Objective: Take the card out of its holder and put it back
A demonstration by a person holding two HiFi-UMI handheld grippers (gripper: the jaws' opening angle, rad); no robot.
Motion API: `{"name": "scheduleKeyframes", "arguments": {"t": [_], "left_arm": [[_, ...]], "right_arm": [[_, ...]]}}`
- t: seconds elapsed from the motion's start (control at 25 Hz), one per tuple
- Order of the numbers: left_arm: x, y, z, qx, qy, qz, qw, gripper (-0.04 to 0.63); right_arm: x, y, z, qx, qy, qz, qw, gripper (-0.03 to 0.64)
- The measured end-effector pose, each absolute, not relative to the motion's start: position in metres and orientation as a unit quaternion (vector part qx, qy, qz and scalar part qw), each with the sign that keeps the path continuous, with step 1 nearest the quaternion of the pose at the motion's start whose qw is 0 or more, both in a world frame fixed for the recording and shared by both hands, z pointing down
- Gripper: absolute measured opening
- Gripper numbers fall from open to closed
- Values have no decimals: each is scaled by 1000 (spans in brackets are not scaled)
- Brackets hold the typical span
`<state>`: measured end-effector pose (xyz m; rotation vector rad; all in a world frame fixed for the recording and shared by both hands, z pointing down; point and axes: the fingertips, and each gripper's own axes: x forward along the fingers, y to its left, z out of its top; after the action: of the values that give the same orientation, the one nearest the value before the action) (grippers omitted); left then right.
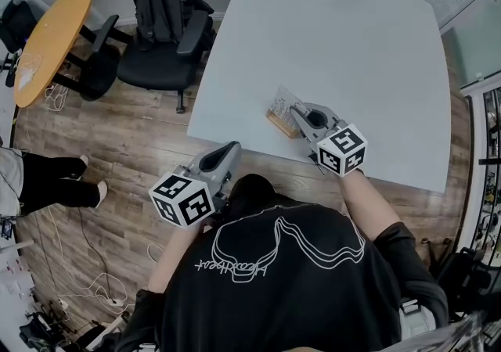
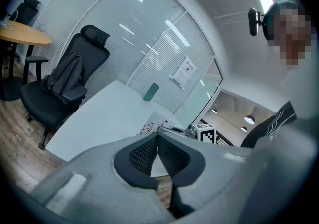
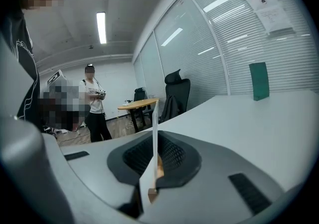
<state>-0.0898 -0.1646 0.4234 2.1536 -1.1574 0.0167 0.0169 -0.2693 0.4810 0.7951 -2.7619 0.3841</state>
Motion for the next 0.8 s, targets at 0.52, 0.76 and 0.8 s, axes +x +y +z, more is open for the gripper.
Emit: {"name": "scheduleKeyframes", "arguments": {"t": [0.52,0.76,0.8], "left_arm": [[-95,-162,432,822,-450,9,350,14],[-99,-166,442,815,-452,11,361,14],[-99,-167,443,815,-452,11,362,14]], "right_arm": [[13,-263,507,269,-946,122,134,23],[11,-261,519,265,-945,117,152,25],[11,-262,520,265,-945,119,153,32]]}}
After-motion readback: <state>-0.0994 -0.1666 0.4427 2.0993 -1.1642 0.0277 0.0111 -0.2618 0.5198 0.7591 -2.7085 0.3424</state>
